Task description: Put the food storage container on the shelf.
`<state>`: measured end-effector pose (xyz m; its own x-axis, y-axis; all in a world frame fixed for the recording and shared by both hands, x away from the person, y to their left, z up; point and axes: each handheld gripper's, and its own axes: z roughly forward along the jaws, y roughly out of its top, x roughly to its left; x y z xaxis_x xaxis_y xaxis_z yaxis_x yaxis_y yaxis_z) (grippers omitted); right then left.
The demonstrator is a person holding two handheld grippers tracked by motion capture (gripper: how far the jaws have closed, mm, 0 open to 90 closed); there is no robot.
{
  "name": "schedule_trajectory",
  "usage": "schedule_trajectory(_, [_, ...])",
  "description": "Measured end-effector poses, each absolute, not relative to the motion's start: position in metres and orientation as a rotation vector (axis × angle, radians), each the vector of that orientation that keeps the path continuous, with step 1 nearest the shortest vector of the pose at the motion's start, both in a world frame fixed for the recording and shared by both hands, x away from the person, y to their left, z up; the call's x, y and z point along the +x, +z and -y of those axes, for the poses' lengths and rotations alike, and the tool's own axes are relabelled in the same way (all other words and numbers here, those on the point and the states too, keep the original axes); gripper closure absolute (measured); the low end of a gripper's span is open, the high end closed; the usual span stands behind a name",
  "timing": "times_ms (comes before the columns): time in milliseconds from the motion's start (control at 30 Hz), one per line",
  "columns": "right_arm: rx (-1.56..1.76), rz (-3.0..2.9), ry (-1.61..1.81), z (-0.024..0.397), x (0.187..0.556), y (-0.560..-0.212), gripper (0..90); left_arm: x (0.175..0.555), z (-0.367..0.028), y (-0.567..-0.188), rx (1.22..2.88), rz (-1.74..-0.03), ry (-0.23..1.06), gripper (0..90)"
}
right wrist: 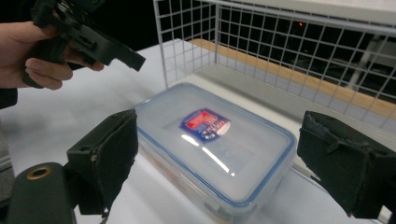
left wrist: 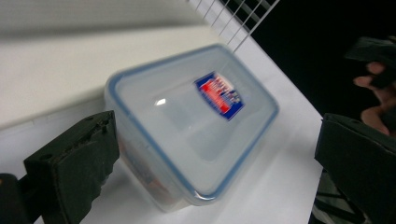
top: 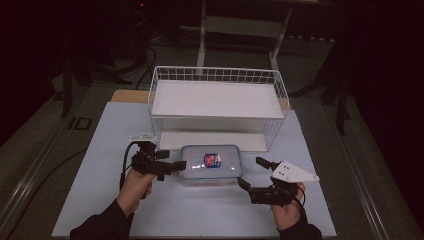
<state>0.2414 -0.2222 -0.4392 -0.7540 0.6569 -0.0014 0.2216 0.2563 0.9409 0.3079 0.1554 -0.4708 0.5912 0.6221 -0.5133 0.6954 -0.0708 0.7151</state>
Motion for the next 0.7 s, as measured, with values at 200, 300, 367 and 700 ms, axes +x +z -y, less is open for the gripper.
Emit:
schedule_trajectory(200, [0.812,-2.150,1.479,0.223,0.242,-0.442,12.5,0.322,-0.149,-0.487,1.781,-1.170,-0.160,1.4])
schedule_trajectory(300, [0.813,-2.158,1.470,0.223,0.243,-0.444,12.5,0.329,-0.148,-0.495,1.784,-1.231,-0.215,1.7])
schedule_trajectory(367, [0.823,-2.166,1.467,0.223,0.243,-0.446,12.6,0.334,-0.148,-0.502,1.761,-1.260,-0.266,2.0])
schedule_trajectory(700, [0.852,-2.186,1.464,0.223,0.247,-0.451,12.7,0.345,-0.153,-0.525,1.672,-1.371,-0.439,12.3])
